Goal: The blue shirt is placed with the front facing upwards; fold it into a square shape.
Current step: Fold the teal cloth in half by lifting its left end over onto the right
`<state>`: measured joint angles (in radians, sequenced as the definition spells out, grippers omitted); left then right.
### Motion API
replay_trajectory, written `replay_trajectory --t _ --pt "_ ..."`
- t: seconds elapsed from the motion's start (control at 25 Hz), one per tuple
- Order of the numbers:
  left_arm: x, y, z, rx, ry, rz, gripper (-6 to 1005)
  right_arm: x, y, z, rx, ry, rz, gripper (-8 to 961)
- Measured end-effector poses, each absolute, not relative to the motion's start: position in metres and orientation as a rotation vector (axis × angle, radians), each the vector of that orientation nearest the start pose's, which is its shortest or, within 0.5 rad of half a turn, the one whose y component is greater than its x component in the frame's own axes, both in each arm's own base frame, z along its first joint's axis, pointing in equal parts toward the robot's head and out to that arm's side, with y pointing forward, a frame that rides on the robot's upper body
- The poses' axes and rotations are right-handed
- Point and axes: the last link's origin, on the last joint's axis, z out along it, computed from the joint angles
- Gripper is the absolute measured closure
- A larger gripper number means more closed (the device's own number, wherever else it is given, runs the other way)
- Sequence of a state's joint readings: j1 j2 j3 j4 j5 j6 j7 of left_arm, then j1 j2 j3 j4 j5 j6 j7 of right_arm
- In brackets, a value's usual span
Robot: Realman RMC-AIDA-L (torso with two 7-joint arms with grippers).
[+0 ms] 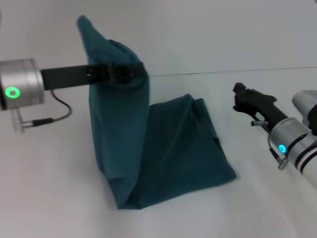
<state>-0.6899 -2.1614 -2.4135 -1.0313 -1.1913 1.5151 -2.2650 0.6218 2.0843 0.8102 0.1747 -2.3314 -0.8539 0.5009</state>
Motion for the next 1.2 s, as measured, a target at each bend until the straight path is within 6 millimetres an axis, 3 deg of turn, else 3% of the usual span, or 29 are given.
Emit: replay_trajectory --t 0.32,0.72,0.96,1.2 --pt "-0.13 0.391 -0.032 -2.648 -1.285 -0.907 974 0.309 0.384 -0.038 -1.688 0.918 0.74 814" --pt "-0.13 0.389 -0.081 -2.662 -1.303 -0.858 973 0.314 0.383 -0.037 -1.679 0.925 0.723 807" --pt "-0.13 0.388 -0.1 -2.65 -1.29 -0.878 956 0.313 0.384 -0.037 -1.68 0.926 0.722 802" --pt "-0.12 0.383 -0.099 -2.717 -1.206 -0.915 814 0.32 0.383 -0.033 -1.659 0.962 0.721 798"
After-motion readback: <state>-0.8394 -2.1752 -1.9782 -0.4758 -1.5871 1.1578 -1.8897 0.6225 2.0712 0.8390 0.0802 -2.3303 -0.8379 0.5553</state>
